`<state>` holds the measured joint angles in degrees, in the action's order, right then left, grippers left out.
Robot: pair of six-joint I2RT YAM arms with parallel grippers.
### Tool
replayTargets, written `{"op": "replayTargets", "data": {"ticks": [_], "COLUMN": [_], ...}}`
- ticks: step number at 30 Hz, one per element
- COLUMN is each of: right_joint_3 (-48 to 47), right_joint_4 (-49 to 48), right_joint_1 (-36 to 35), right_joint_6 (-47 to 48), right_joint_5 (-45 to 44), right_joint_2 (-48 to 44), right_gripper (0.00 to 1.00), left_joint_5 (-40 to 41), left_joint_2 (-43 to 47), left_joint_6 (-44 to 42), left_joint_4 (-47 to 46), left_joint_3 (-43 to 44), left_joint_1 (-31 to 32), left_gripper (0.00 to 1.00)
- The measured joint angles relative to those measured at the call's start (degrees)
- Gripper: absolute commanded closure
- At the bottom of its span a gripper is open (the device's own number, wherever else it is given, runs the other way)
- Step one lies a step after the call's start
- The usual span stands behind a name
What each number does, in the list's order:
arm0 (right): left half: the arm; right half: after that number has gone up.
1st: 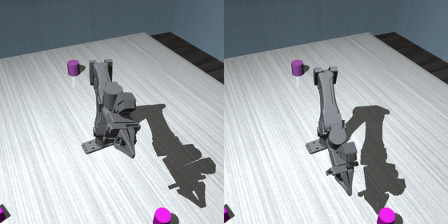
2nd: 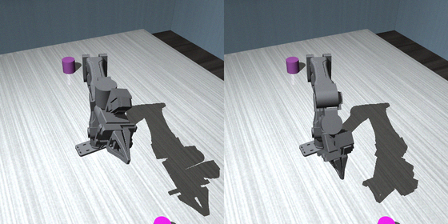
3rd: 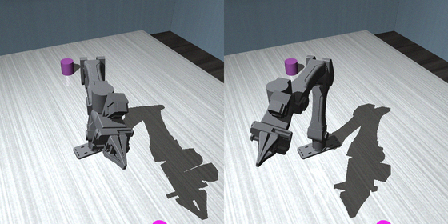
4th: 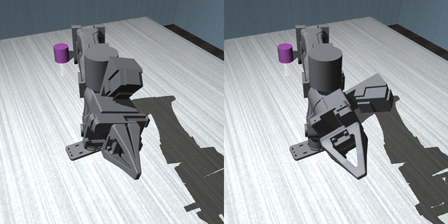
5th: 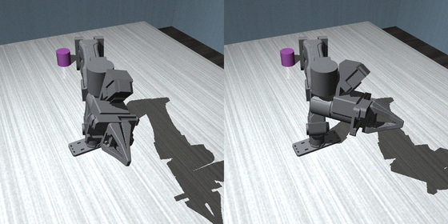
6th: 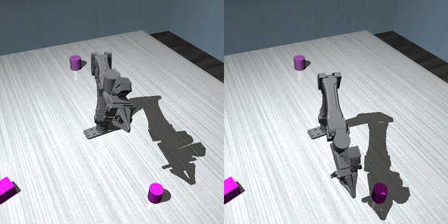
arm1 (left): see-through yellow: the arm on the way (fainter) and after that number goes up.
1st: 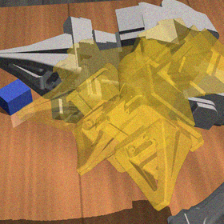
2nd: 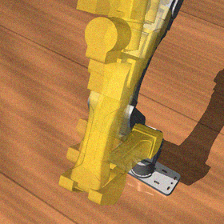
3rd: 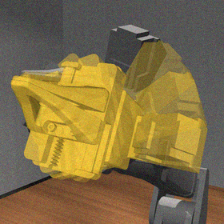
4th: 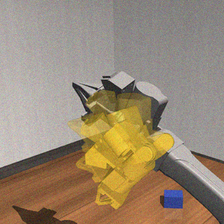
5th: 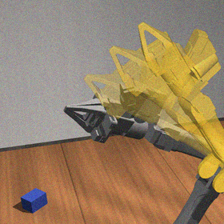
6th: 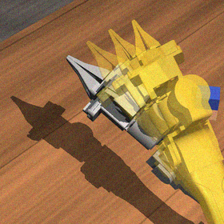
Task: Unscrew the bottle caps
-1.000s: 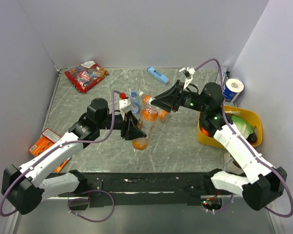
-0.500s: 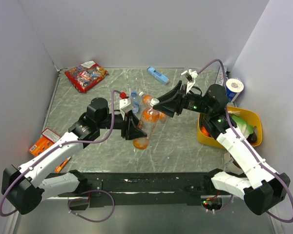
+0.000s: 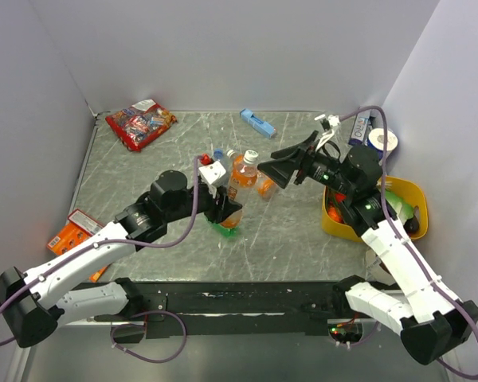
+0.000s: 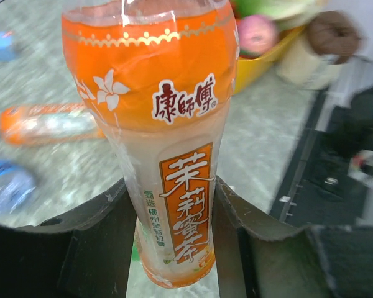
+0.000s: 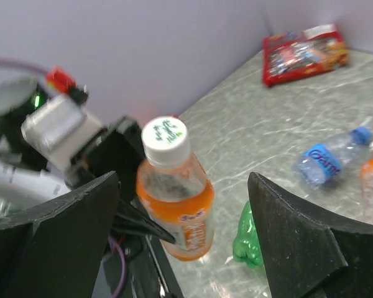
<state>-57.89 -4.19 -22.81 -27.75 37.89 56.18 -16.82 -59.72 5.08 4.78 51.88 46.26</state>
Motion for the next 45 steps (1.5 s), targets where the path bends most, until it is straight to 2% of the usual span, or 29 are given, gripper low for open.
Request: {"op": "replayTargets", "data": {"ticks": [3,4,7,13,24,45], "right_joint_3": [0.00,-0.02,-0.31,-1.42,-2.32,-4.07], "right_joint_4": [1.92,2.56,4.98,7.82,8.02,7.17], "right_joint_1": [-1.22,-1.60,-2.91,-5.03,-8.46,-9.97], "right_joint_6": [-1.42,-1.57,-2.10,-2.43,-2.89,-4.35], "right_joint_5": [-6.69,-8.37,-13.81,-18.78,-20.48,-19.87], "right_joint_2": [-1.62,-1.92,-2.21,0.00,2.80,6.12], "right_gripper": [0.13,0.20,0.30,0.38,0.39,0.40], "left_joint_5": [6.54,7.87,11.78,15.76,19.21,21.64], "left_joint_2": [-0.96,-1.22,-2.01,-4.15,-5.46,-6.67], "left_joint_6": [-0.20,-0.20,-0.37,-1.03,-1.44,-1.44], "left_joint_4": [0.98,1.22,2.27,3.69,4.76,6.10], "left_joint_3": [0.02,0.04,0.26,1.55,1.90,2.38], "left_joint_1": [1.18,1.38,1.88,3.43,4.57,5.75], "left_gripper": [0.51,0.51,0.51,0.52,0.52,0.52]}}
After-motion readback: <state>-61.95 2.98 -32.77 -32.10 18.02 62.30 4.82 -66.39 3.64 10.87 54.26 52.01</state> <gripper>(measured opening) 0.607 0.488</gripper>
